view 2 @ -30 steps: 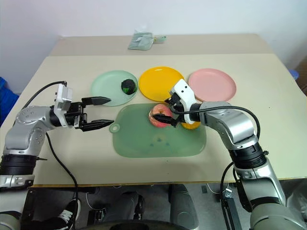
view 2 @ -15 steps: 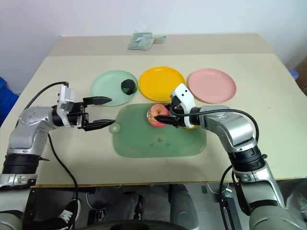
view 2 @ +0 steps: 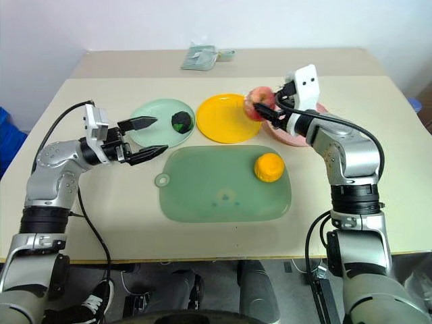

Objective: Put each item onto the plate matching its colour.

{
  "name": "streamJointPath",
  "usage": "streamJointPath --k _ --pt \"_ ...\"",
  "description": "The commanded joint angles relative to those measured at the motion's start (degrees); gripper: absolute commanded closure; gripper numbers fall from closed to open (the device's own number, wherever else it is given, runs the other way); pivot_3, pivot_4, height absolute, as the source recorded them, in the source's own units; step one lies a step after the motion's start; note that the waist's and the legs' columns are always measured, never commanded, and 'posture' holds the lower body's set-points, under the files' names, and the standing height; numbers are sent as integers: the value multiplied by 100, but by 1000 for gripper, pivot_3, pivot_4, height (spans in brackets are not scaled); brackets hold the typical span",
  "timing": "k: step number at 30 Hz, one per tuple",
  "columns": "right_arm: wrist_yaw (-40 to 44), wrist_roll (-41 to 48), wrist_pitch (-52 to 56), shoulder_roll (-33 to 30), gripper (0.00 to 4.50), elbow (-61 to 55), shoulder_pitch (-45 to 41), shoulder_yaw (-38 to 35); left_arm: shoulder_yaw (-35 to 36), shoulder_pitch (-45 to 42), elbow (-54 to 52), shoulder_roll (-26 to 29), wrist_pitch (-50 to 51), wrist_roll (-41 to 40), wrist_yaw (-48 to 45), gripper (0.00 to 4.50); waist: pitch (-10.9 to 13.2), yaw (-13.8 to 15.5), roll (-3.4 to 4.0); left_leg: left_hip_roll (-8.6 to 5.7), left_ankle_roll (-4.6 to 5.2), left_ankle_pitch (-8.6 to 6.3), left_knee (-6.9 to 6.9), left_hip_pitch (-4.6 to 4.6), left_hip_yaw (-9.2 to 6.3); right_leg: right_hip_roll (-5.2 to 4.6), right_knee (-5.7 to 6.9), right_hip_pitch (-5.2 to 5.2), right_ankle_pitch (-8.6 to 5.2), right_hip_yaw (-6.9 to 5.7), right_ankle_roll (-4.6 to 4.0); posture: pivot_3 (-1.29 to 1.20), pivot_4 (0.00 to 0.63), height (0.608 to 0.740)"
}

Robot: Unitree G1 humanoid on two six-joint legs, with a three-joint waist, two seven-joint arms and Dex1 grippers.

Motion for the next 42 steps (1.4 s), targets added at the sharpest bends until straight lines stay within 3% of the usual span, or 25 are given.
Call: streamJointPath --k 1,5,9,10,16,20,23,30,40,42 --pt "-486 -447 -458 -94 2046 505 -246 -185 48 71 -283 -36 47 -177 -75 0 1 -6 1 0 0 0 -1 0 1 0 0 -2 0 1 0 0 150 740" --pt "-382 -483 -485 -79 2046 837 -201 -184 66 152 -448 -41 312 -379 -184 0 1 -29 1 2 -1 1 -2 0 3 1 2 -3 0 3 0 0 150 740" --pt "-412 -569 -630 -22 218 877 -225 -188 91 151 -449 4 332 -367 -245 0 1 -27 1 5 -4 3 -2 4 2 5 7 -3 0 4 0 0 150 740" --pt "-440 -573 -644 -19 61 872 -238 -213 96 152 -448 17 346 -373 -258 0 1 -25 1 5 -4 3 -2 4 2 5 7 -2 0 4 0 0 150 740" --pt "235 472 -401 122 61 74 -223 -725 346 143 -622 138 886 -953 -502 0 1 -25 2 5 -4 2 -3 1 -1 5 4 -3 0 3 0 0 150 740" --pt "1889 1451 877 -761 61 -1640 778 -97 351 182 -708 339 1248 -1204 -832 0 1 23 2 6 -2 1 -5 -1 -12 6 2 -1 -1 -4 0 0 150 740" --pt "2206 1153 999 -1477 61 -2023 1335 305 283 246 -735 413 1242 -1127 -930 0 1 35 2 2 8 -5 3 3 -13 1 -6 15 -1 -8 0 0 150 740" --pt "2446 926 921 -2135 61 -2041 1766 380 236 326 -734 498 1177 -978 -999 0 1 9 2 6 41 -23 13 21 -3 7 -6 28 0 -3 1 0 150 740" --pt "2397 694 936 -1806 61 -1911 1754 697 291 290 -657 528 1087 -869 -989 0 1 23 2 8 7 -4 7 19 -7 6 -7 25 0 -6 1 0 150 740" --pt "2395 587 886 -1773 605 -1848 1728 763 313 286 -641 549 1068 -851 -978 0 1 22 2 7 7 -4 7 18 -7 5 -6 25 0 -6 1 0 150 740"
